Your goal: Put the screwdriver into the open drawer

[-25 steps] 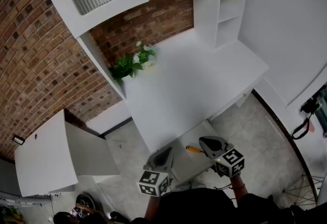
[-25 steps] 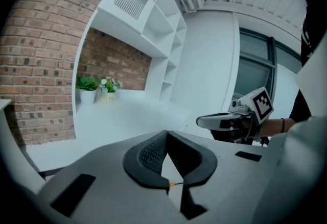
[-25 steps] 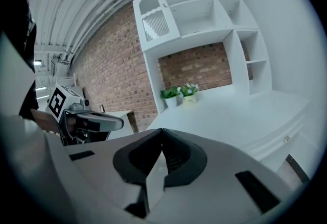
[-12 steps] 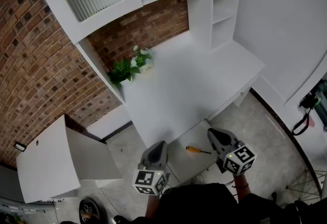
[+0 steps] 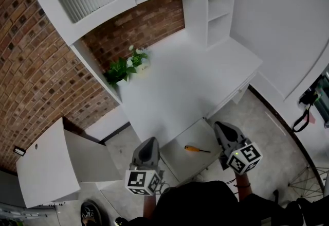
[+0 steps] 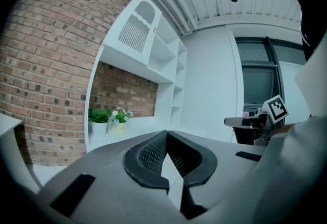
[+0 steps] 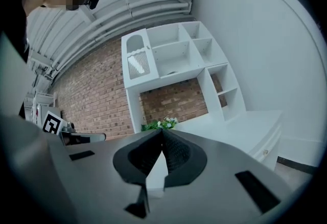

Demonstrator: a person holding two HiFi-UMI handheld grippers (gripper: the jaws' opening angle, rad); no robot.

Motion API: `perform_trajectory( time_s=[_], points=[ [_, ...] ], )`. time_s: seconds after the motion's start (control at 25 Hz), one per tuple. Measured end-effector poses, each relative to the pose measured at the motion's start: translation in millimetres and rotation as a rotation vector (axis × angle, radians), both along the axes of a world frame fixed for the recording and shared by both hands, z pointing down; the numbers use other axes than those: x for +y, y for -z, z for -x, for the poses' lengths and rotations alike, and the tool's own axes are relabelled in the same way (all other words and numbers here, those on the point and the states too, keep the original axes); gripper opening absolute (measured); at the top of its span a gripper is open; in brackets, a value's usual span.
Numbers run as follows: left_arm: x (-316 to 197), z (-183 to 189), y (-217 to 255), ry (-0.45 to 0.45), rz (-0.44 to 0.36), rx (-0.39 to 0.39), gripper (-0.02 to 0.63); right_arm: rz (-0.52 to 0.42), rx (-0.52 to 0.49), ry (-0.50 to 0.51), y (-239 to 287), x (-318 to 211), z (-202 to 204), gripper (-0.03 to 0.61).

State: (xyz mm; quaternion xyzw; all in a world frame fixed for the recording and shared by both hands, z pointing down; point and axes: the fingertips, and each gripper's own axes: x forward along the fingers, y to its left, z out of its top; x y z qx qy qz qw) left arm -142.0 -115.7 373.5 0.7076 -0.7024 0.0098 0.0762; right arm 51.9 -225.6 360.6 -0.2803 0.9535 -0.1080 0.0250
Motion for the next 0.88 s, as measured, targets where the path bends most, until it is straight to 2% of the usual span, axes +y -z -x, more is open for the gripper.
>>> perform_trajectory(
  time_s=[0.88],
  points=[
    [2.6, 2.9, 6.9, 0.031, -0.014, -0.045, 0.008, -0.001, 0.0, -0.032, -2.3, -6.6, -17.0, 0.015]
  ],
)
